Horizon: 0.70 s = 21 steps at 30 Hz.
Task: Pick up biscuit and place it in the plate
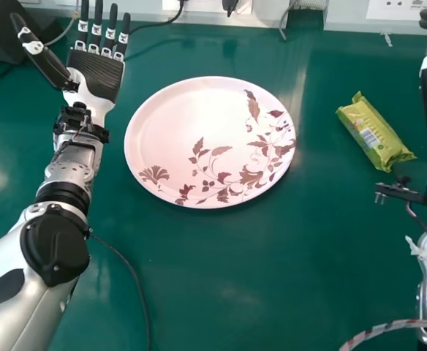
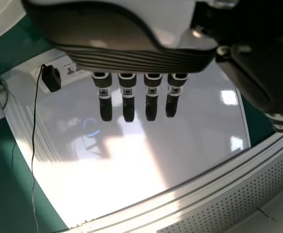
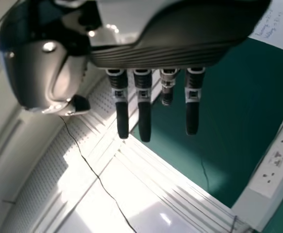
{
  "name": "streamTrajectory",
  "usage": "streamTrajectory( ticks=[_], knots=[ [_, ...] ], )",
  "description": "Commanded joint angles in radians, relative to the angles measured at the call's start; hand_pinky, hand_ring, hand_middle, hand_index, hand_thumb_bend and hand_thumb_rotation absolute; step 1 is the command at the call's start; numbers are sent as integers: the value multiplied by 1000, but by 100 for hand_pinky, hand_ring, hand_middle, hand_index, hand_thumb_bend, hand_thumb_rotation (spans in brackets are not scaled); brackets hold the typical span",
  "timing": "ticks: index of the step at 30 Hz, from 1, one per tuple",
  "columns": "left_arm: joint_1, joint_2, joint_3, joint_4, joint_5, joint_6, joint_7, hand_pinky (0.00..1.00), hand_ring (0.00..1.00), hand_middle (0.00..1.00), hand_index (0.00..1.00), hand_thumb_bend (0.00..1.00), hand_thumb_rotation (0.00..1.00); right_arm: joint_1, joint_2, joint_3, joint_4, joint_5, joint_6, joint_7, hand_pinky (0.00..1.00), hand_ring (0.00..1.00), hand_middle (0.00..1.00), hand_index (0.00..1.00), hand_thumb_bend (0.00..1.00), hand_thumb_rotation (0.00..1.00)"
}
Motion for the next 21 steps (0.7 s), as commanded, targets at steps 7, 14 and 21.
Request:
streamTrajectory(
  ticks=[7,14,21],
  knots=[
    [16,0,-8,-6,2,-1,-4,81,90,93,94,100,76,-9,-91,59,-88,-163,178,126,64,67,71,73,45,52],
    [15,0,-7,-6,-1,9,-10,94,88,89,92,100,73,-50,-135,126,-104,-331,308,217,63,66,71,73,45,50],
    [16,-2,-15,-7,7,2,-8,91,88,89,91,100,68,-80,-154,187,-92,-496,390,276,63,66,71,72,46,50]
  ],
)
